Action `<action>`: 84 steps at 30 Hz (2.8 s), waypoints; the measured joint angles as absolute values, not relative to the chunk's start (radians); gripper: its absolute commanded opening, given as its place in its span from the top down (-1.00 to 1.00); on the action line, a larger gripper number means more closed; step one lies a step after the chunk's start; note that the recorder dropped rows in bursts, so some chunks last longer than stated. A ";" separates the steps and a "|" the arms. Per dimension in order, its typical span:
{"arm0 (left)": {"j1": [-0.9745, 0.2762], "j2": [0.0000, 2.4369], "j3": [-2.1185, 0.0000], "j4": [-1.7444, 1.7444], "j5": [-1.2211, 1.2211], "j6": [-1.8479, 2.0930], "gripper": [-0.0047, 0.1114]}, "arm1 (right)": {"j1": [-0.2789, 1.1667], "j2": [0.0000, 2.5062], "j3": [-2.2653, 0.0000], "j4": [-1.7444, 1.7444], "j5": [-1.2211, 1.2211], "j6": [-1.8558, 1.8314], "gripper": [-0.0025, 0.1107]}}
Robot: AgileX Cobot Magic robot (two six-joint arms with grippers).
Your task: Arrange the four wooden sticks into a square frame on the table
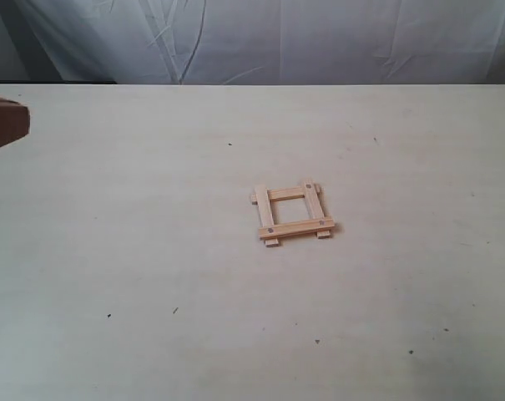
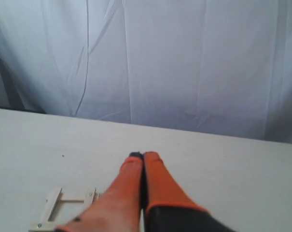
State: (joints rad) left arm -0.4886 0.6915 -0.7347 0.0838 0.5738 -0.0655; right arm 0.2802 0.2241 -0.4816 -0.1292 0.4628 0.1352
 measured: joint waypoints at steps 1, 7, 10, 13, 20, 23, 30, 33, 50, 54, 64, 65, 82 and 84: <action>-0.489 0.679 -0.733 0.084 0.584 -0.066 0.91 | 0.280 0.200 -0.482 -0.129 0.463 0.135 0.97; -0.489 0.630 -0.731 0.084 0.604 -0.066 0.91 | 0.280 0.115 -0.480 -0.129 0.463 0.135 0.97; -0.489 0.625 -0.731 0.086 0.604 -0.066 0.91 | 0.280 0.098 -0.464 -0.129 0.443 0.135 0.97; -0.489 0.625 -0.731 0.086 0.608 -0.066 0.91 | 0.256 0.078 -0.431 -0.129 0.433 0.135 0.97; -0.489 0.624 -0.731 0.099 0.612 -0.066 0.91 | 0.127 0.008 -0.302 -0.072 0.431 0.135 0.97; -0.489 0.624 -0.731 0.103 0.612 -0.066 0.91 | 0.087 0.006 -0.249 -0.044 0.437 0.133 0.97; -0.489 0.624 -0.731 0.103 0.613 -0.066 0.91 | 0.062 0.006 -0.170 -0.017 0.454 0.091 0.97; -0.489 0.624 -0.731 0.103 0.613 -0.066 0.91 | 0.062 0.006 -0.144 -0.015 0.454 0.060 0.97; -0.489 0.624 -0.731 0.103 0.614 -0.066 0.91 | 0.062 0.006 -0.002 -0.013 0.371 0.044 0.97; -0.489 0.624 -0.731 0.103 0.614 -0.066 0.91 | 0.062 0.006 -0.002 -0.013 0.371 0.044 0.97; -0.456 0.593 -0.703 0.101 0.592 -0.066 0.91 | 0.062 0.006 -0.002 -0.013 0.371 0.044 0.97; -0.437 0.582 -0.687 0.101 0.567 -0.066 0.91 | 0.062 0.006 -0.002 -0.013 0.371 0.044 0.97; -0.131 0.204 -0.051 0.077 0.078 -0.066 0.91 | 0.062 0.006 -0.002 -0.013 0.371 0.044 0.97; -0.118 0.157 -0.014 0.077 0.080 -0.066 0.91 | 0.062 0.006 -0.002 -0.013 0.371 0.044 0.97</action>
